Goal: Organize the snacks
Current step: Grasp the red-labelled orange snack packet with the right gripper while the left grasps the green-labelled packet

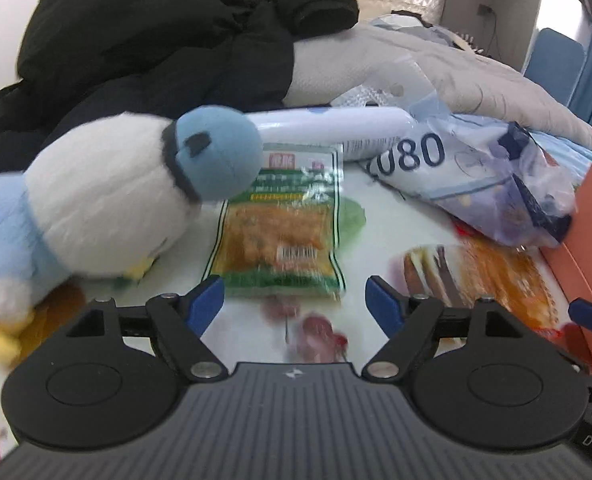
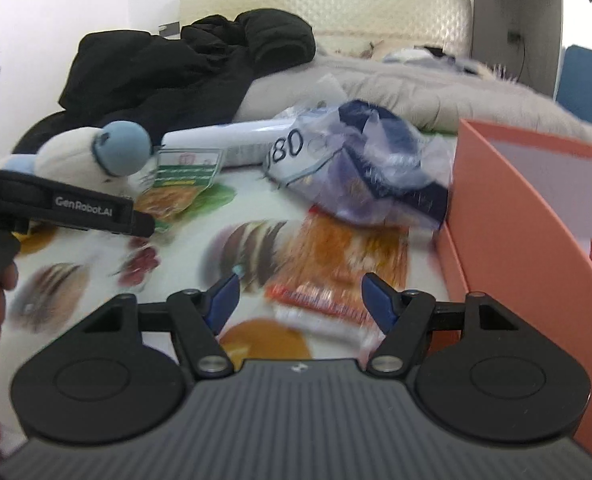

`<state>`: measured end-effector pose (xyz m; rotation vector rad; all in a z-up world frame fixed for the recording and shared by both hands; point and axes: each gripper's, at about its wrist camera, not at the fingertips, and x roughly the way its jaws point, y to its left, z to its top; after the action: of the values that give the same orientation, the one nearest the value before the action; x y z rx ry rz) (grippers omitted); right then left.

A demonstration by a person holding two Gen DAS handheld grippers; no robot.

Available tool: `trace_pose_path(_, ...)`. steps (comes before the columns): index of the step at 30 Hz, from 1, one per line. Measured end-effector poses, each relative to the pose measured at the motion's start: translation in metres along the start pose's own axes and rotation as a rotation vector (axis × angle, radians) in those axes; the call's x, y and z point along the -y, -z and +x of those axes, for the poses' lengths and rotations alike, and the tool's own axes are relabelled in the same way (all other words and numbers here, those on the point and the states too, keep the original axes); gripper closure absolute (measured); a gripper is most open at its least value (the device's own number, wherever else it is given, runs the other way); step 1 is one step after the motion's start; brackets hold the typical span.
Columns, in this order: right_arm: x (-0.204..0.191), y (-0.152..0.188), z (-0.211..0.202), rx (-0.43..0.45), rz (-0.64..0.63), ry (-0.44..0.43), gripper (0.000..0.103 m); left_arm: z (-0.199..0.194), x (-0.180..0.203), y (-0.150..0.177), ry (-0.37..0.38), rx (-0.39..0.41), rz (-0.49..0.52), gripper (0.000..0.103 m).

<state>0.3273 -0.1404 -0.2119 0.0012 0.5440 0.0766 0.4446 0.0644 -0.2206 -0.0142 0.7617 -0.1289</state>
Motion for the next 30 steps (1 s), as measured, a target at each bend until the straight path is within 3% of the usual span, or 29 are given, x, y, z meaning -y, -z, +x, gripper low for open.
trace_pose_path(5, 0.002, -0.002, 0.026, -0.033, 0.011, 0.005, 0.034, 0.025, 0.004, -0.012, 0.006, -0.003, 0.057, 0.022)
trace_pose_path(8, -0.002, -0.002, 0.038, -0.043, -0.012, 0.026, 0.034, 0.041, 0.003, -0.015, -0.037, -0.049, 0.04, 0.024)
trace_pose_path(12, -0.005, 0.001, 0.049, -0.067, -0.04, 0.04, 0.036, 0.047, 0.001, -0.013, -0.048, -0.042, 0.027, 0.026)
trace_pose_path(19, -0.003, 0.003, 0.051, -0.088, -0.04, 0.025, 0.046, 0.038, 0.004, -0.008, -0.039, -0.065, 0.051, 0.04)
trace_pose_path(21, -0.002, 0.003, 0.05, -0.094, -0.04, 0.016, 0.051, 0.037, 0.002, -0.006, -0.014, -0.09, 0.019, 0.049)
trace_pose_path(30, -0.006, 0.016, 0.029, -0.114, -0.065, -0.008, 0.053, 0.023, 0.009, 0.01, 0.007, -0.114, 0.011, 0.07)
